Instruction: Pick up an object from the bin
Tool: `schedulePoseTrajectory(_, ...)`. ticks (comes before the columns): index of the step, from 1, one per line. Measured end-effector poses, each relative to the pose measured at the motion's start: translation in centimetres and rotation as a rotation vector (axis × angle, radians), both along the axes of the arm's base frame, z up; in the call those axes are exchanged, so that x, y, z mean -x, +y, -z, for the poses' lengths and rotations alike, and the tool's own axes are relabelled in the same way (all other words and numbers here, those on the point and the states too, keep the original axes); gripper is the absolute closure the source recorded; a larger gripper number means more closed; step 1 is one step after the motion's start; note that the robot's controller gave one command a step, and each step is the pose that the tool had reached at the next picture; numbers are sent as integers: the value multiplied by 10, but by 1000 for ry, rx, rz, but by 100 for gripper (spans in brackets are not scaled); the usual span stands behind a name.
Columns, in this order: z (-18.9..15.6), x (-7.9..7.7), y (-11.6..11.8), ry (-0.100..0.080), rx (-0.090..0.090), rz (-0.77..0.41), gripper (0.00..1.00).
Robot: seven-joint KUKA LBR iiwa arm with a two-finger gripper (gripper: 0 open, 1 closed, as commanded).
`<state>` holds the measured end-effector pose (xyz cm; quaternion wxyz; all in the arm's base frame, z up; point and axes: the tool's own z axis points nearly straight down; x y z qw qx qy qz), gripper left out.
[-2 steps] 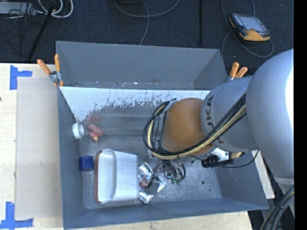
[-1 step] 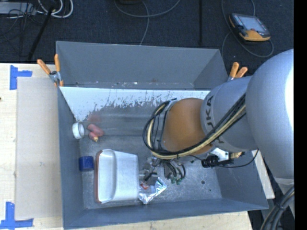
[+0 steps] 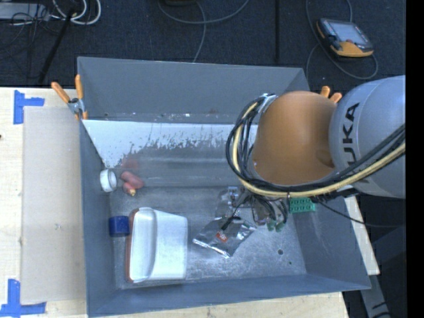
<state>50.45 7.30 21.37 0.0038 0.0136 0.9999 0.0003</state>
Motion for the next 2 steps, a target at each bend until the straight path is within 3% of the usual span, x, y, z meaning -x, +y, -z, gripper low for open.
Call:
schedulePoseTrajectory(1, 49, -30, -17, 10, 1, -258, 100)
schedulePoseTrajectory(2, -43, -20, 7, -1, 0, -252, 100)
